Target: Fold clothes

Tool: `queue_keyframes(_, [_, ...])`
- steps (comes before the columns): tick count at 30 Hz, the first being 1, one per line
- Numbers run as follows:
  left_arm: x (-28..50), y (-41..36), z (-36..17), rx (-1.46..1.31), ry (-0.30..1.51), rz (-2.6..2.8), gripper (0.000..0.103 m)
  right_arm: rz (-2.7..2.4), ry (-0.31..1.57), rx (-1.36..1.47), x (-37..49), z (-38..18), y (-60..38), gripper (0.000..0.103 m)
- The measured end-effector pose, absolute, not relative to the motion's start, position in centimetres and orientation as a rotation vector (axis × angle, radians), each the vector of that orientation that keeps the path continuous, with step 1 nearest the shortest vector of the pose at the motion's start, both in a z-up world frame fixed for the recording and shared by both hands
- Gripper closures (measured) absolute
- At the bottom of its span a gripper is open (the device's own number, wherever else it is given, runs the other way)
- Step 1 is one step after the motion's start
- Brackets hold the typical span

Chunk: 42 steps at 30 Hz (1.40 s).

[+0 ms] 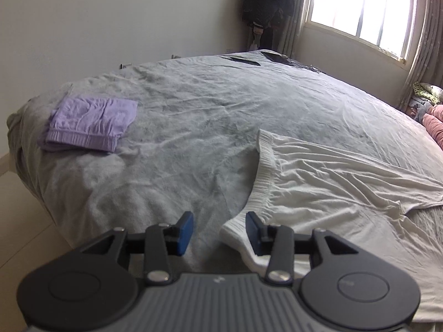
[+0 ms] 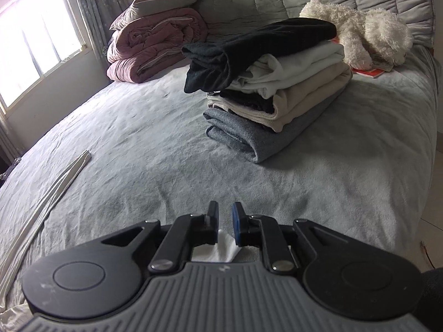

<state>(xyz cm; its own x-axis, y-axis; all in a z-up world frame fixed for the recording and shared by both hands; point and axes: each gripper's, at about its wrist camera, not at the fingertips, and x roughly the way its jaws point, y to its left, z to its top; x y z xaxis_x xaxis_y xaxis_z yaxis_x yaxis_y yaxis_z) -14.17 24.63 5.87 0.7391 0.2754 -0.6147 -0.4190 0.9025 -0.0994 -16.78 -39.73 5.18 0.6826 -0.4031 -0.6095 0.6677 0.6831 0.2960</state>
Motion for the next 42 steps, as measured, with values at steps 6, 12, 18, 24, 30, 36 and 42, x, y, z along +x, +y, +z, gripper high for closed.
queue_keyframes(6, [-13.7,24.2,7.3,-0.208,0.601,0.369,0.06,-0.555,0.533,0.476,-15.5,6.0,-38.8,0.087])
queue_keyframes(12, [-12.7,25.5,10.2,-0.317,0.513,0.352,0.055,-0.447,0.539,0.383,-13.1,7.0,-37.0,0.087])
queue_keyframes(18, [-7.2,26.8,11.4,-0.341,0.513,0.358,0.055,-0.334,0.584,0.304,-9.0,7.0,-34.6,0.087])
queue_keyframes(24, [-0.9,27.8,8.8,-0.404,0.603,0.352,0.055,-0.245,0.656,0.303,-3.6,6.3,-32.8,0.087])
queue_keyframes(30, [3.1,29.0,6.5,-0.441,0.657,0.325,0.055,-0.183,0.717,0.327,2.1,5.5,-31.6,0.065])
queue_keyframes(36, [6.5,29.1,6.2,-0.415,0.665,0.324,0.053,-0.191,0.765,0.304,8.7,5.3,-32.2,0.065])
queue_keyframes(42, [8.6,28.8,4.7,-0.384,0.752,0.312,0.05,-0.178,0.748,0.168,15.7,6.2,-32.8,0.065])
